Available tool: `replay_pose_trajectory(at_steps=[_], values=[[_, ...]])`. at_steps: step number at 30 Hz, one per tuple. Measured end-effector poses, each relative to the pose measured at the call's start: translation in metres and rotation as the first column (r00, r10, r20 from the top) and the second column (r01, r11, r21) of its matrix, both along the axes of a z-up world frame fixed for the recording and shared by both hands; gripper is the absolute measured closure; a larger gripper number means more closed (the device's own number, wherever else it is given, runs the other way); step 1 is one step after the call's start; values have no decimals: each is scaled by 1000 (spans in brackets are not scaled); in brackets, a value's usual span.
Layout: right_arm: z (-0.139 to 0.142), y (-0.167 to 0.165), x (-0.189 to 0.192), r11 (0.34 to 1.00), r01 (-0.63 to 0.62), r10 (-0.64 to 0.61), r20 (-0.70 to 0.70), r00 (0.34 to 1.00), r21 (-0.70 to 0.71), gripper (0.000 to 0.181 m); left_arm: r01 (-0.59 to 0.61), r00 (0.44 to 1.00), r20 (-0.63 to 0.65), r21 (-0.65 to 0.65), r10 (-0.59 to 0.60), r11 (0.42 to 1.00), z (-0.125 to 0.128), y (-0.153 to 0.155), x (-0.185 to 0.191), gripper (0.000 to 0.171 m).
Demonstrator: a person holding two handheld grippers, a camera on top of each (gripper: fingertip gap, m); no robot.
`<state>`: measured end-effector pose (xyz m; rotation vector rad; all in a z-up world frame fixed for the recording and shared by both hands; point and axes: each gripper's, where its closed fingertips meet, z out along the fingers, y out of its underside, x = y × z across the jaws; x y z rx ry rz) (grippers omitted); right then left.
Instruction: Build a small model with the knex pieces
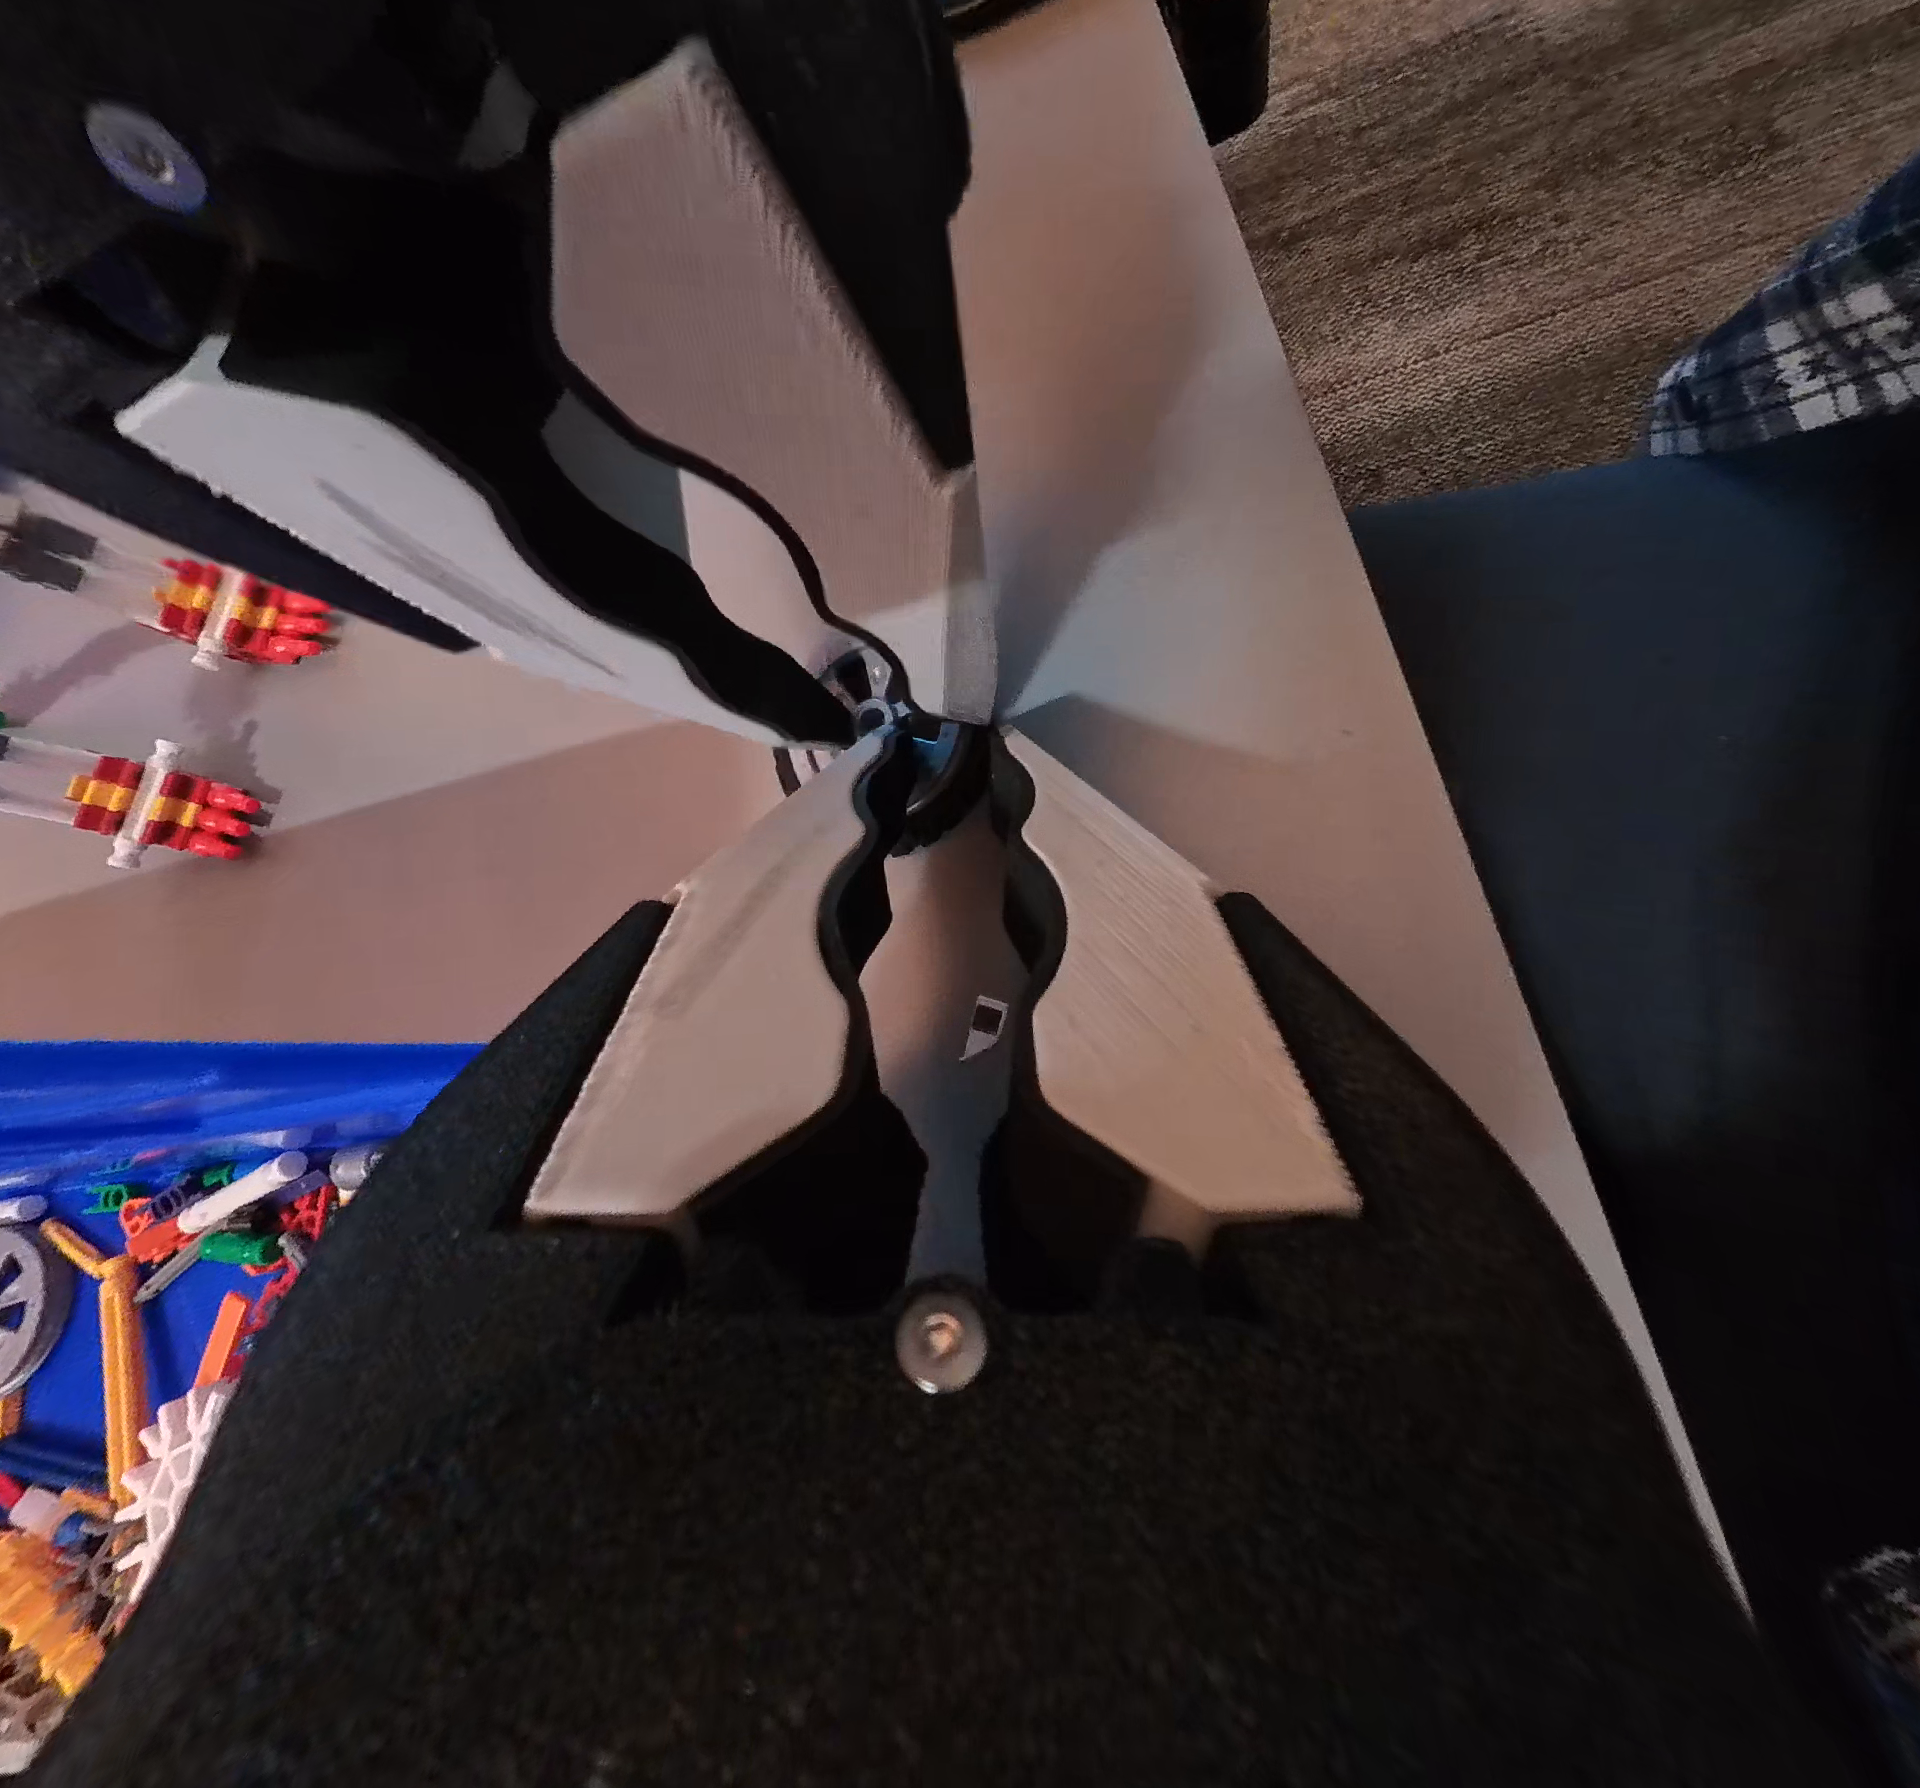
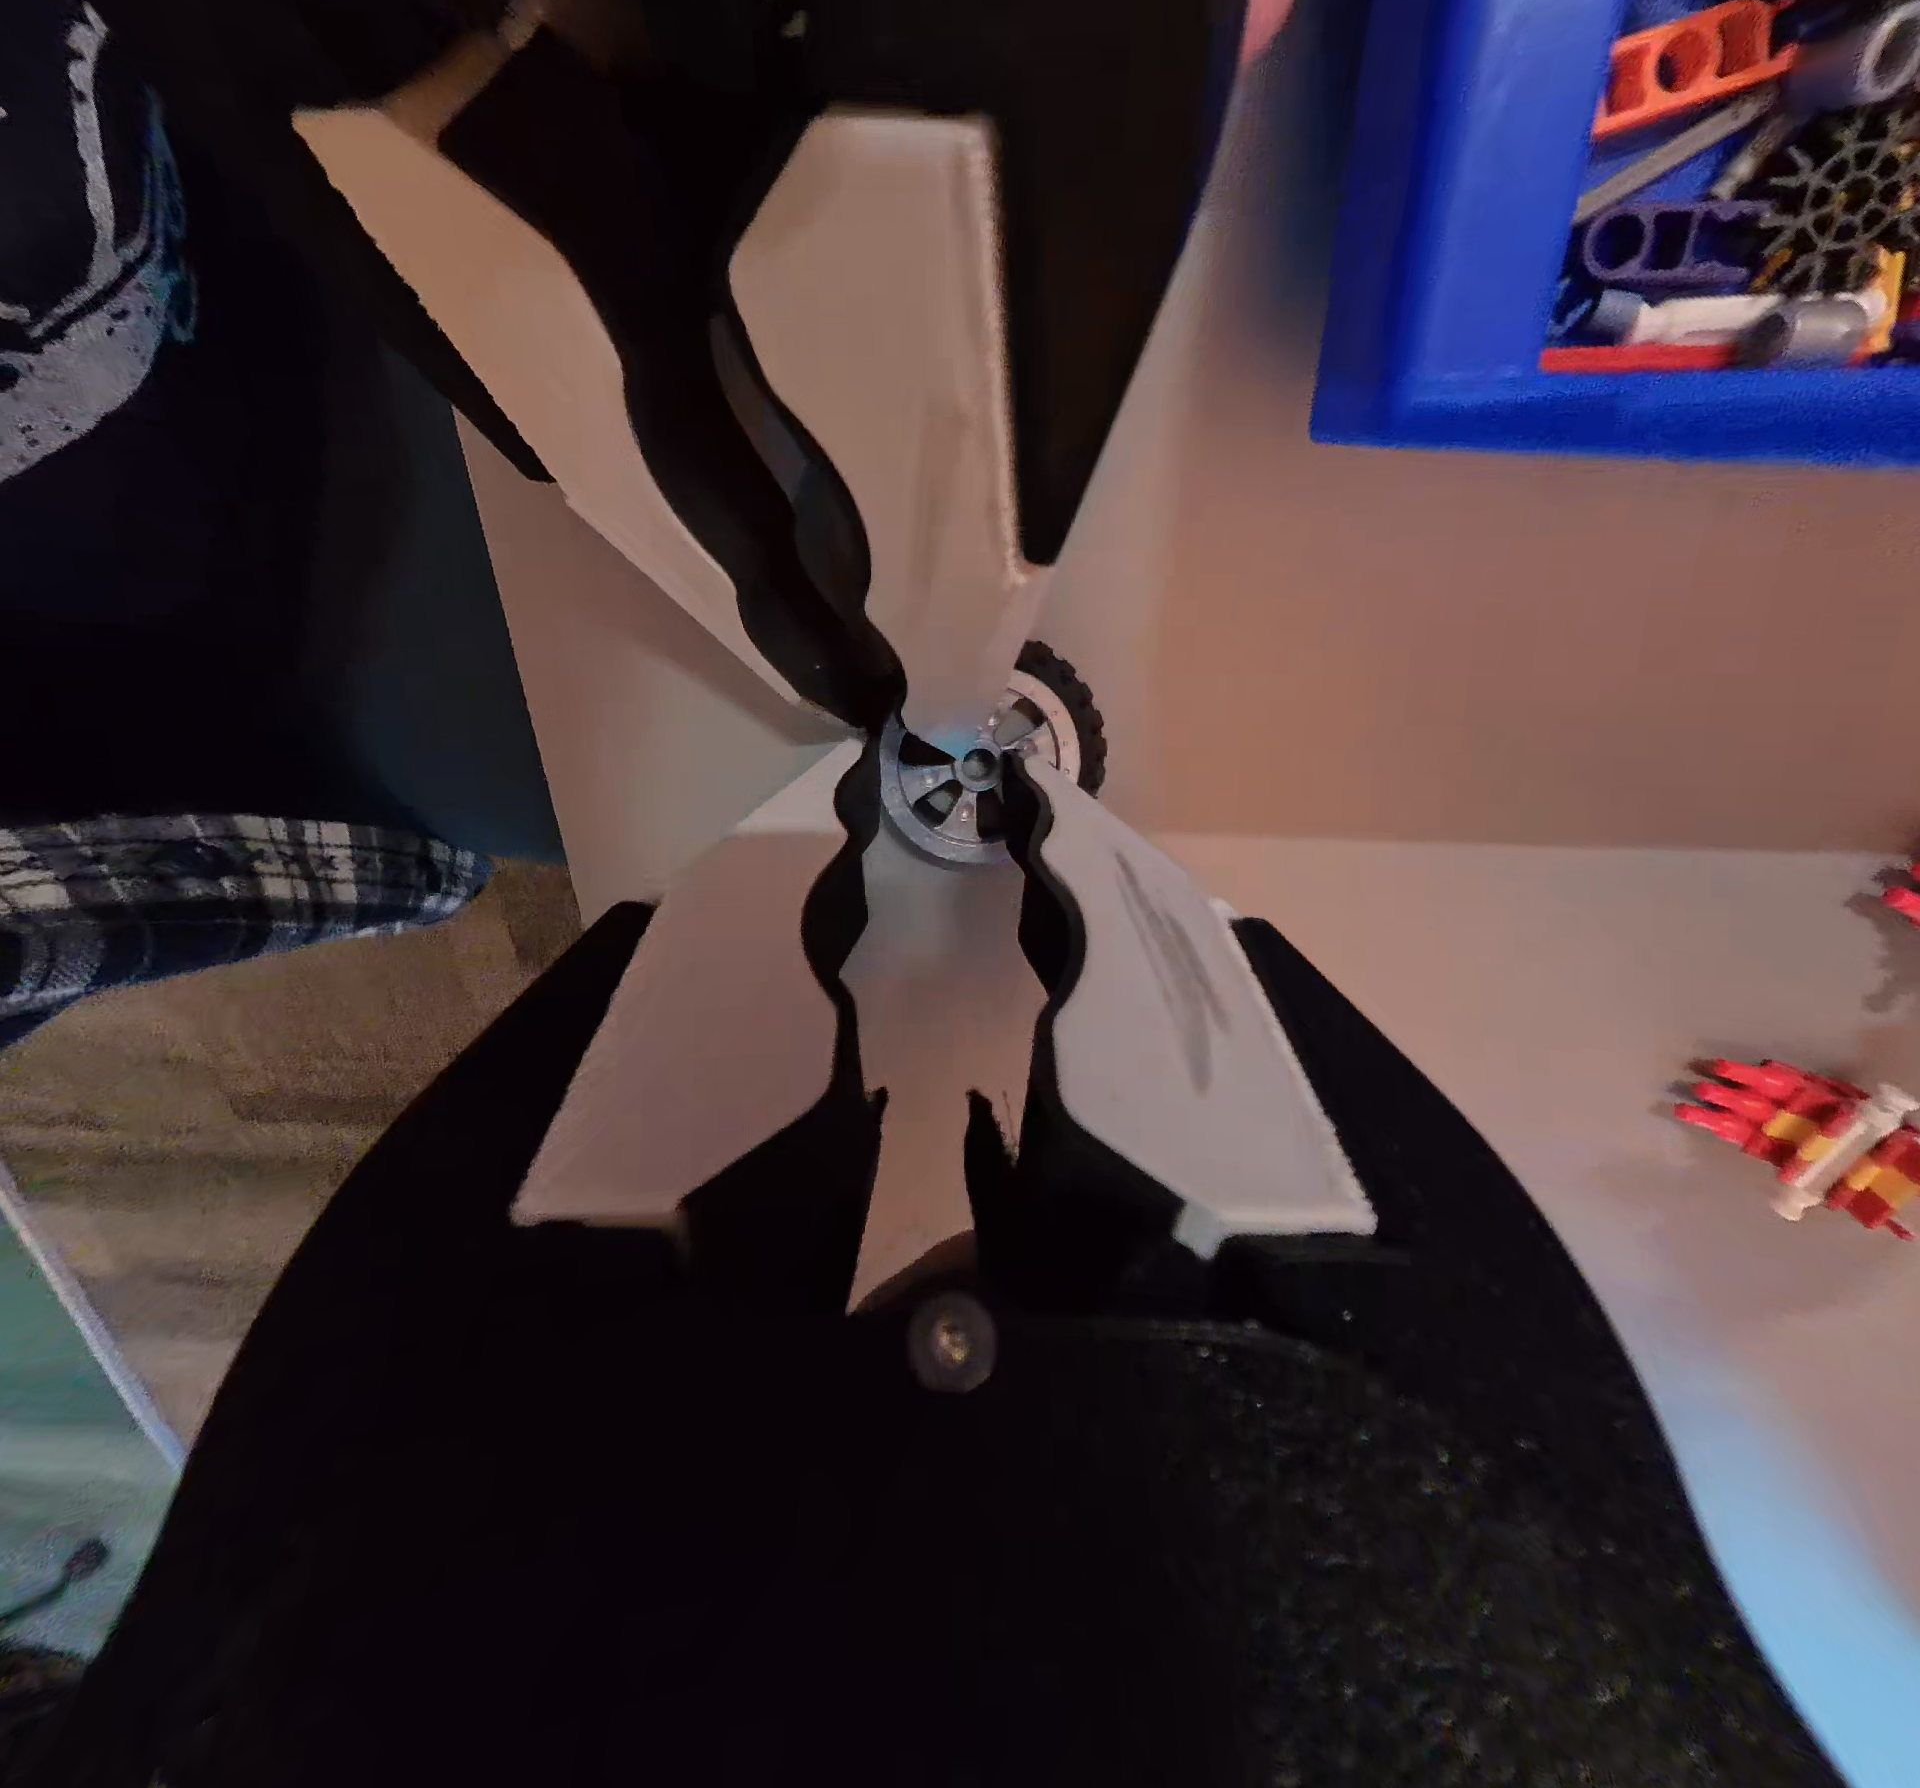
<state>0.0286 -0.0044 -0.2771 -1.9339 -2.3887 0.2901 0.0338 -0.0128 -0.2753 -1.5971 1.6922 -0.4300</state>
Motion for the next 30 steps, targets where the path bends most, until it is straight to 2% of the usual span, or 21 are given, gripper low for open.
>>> replay_pose_trajectory(at_steps=[1, 6, 12, 18, 23, 28, 30], values=[[0, 0, 0, 1000, 16, -16, -24, 1000, -6, 161, 1, 1000, -2, 4, -1, 1000, 0, 0, 0, 158], [0, 0, 1, 992, 127, -122, -152, 981, 20, 159, 5, 1000, -5, 5, -5, 1000, 1, 0, 0, 158], [1, 0, -1, 966, 258, -236, -317, 919, 30, 157, 10, 1000, -6, 24, -10, 1000, 0, 1, 1, 157], [3, -1, 1, 967, 252, -231, -307, 923, 32, 152, 14, 1000, -3, 16, -14, 1000, 0, 2, 1, 157], [6, 2, 6, 970, 243, -238, -288, 927, -21, 159, 14, 1000, -3, 16, -14, 1000, 0, 1, 1, 157], [6, 3, 9, 982, 188, -184, -240, 953, -7, 161, 16, 1000, -5, 13, -16, 1000, 0, 2, 0, 157], [6, 7, 9, 980, 197, -194, -232, 953, -13, 179, 15, 1000, -5, 13, -15, 1000, 0, 1, 1, 157]])
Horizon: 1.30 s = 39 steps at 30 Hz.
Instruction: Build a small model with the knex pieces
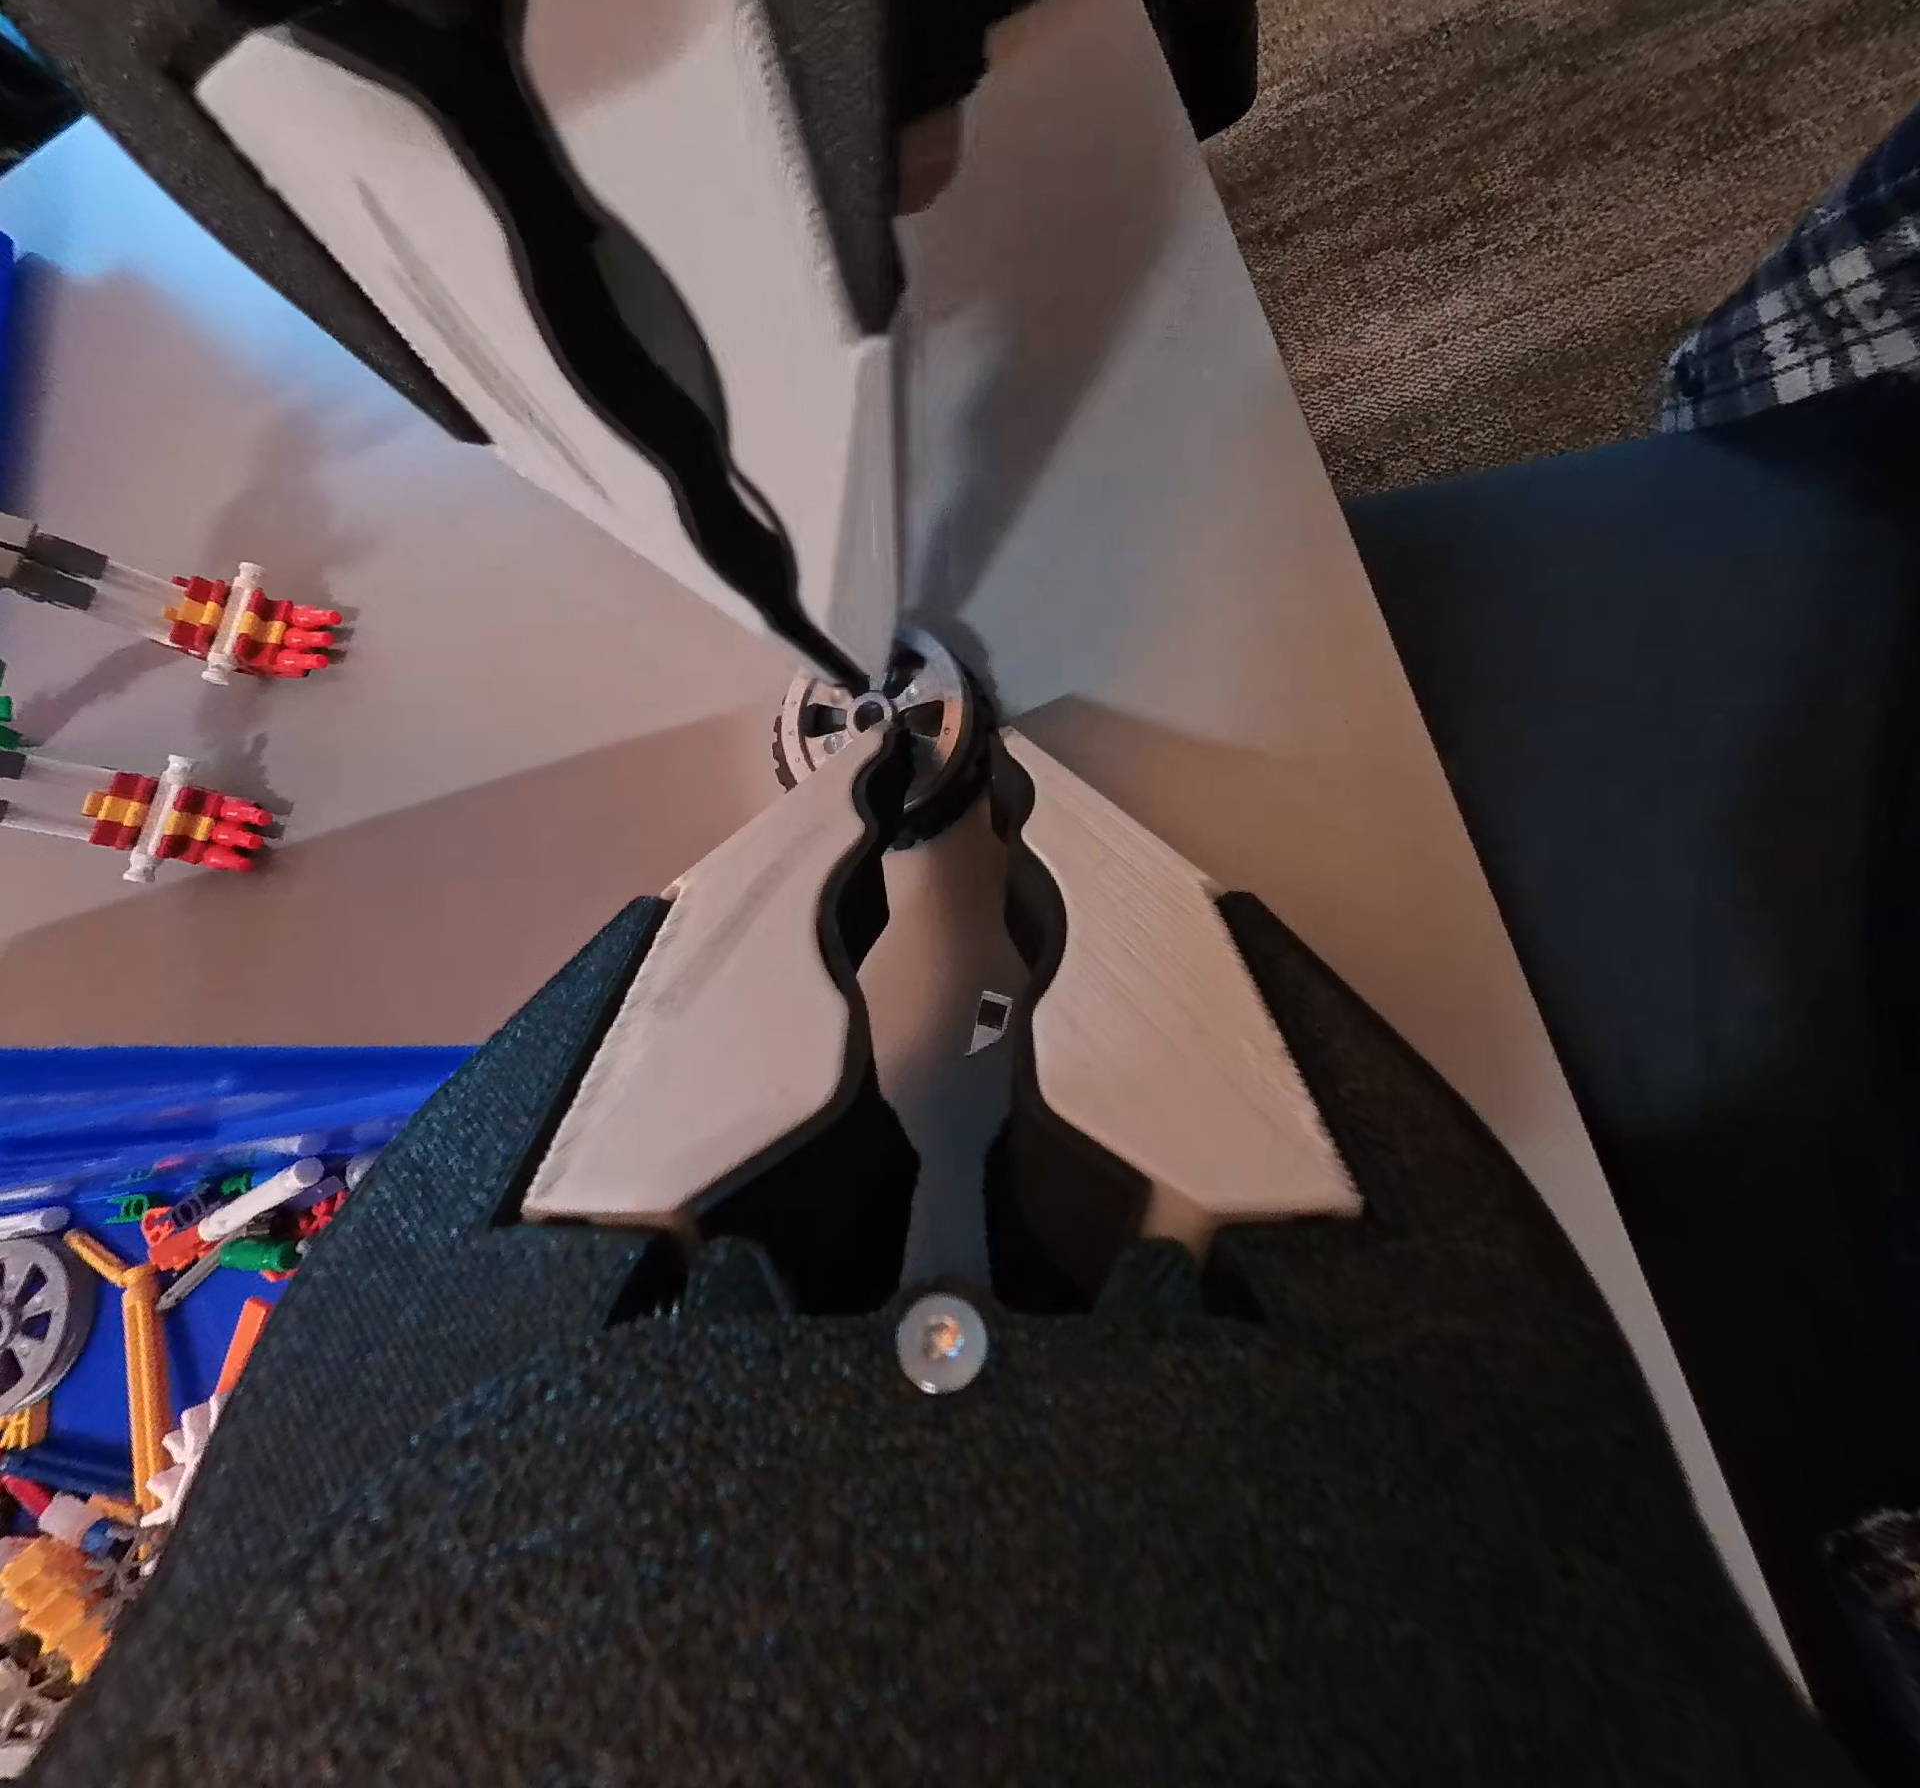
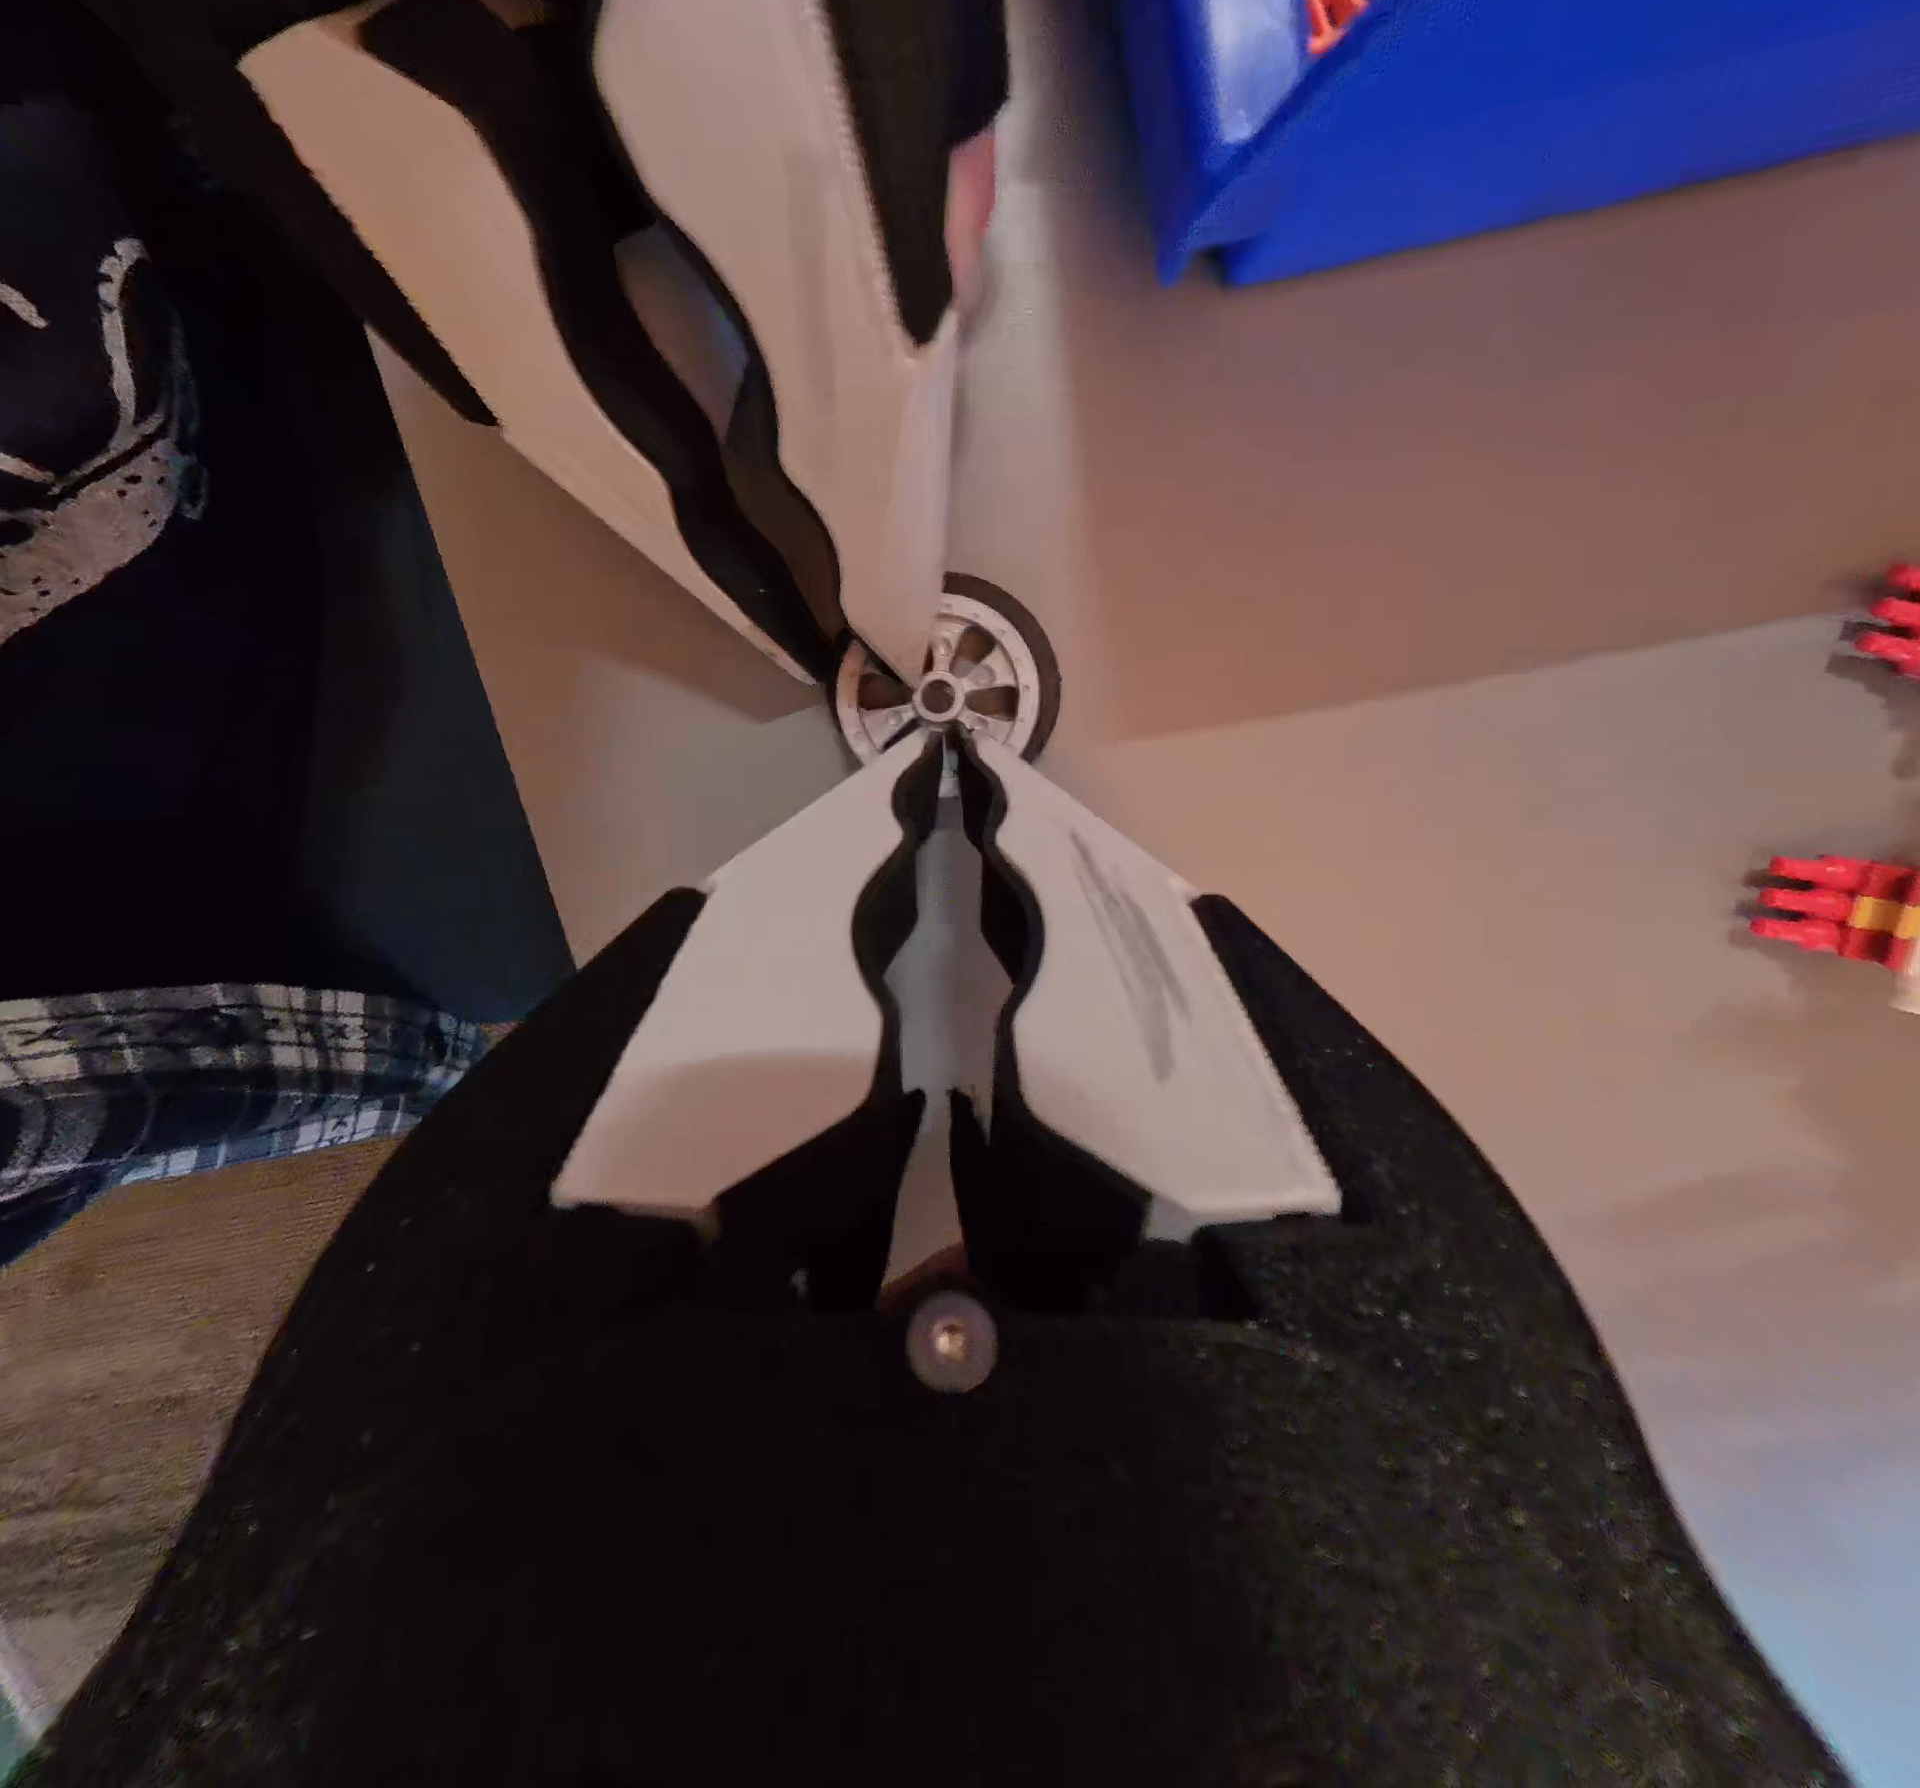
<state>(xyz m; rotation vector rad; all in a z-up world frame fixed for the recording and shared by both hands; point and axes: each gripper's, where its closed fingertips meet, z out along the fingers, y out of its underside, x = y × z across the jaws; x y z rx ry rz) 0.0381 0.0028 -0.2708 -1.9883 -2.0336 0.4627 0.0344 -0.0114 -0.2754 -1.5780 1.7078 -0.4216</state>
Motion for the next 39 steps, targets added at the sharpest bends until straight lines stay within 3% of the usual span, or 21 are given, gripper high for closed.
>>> replay_pose_trajectory(at_steps=[3, 14, 27, 39], values=[[0, 0, 0, 999, -7, 6, -9, 1000, -38, 175, -1, 1000, -1, 5, 1, 1000, -1, 1, 0, 157], [-3, -2, 2, 988, -147, 142, 116, 983, 38, 179, 3, 1000, -6, 8, -2, 1000, 0, 0, 0, 157], [-6, -3, 0, 988, -136, 124, 147, 981, 67, 179, -1, 1000, -11, 7, 1, 1000, 0, -1, -1, 157], [-5, -2, 0, 995, -46, 35, 110, 993, 92, 179, 5, 1000, -10, 64, -5, 998, 0, -2, -2, 153]])
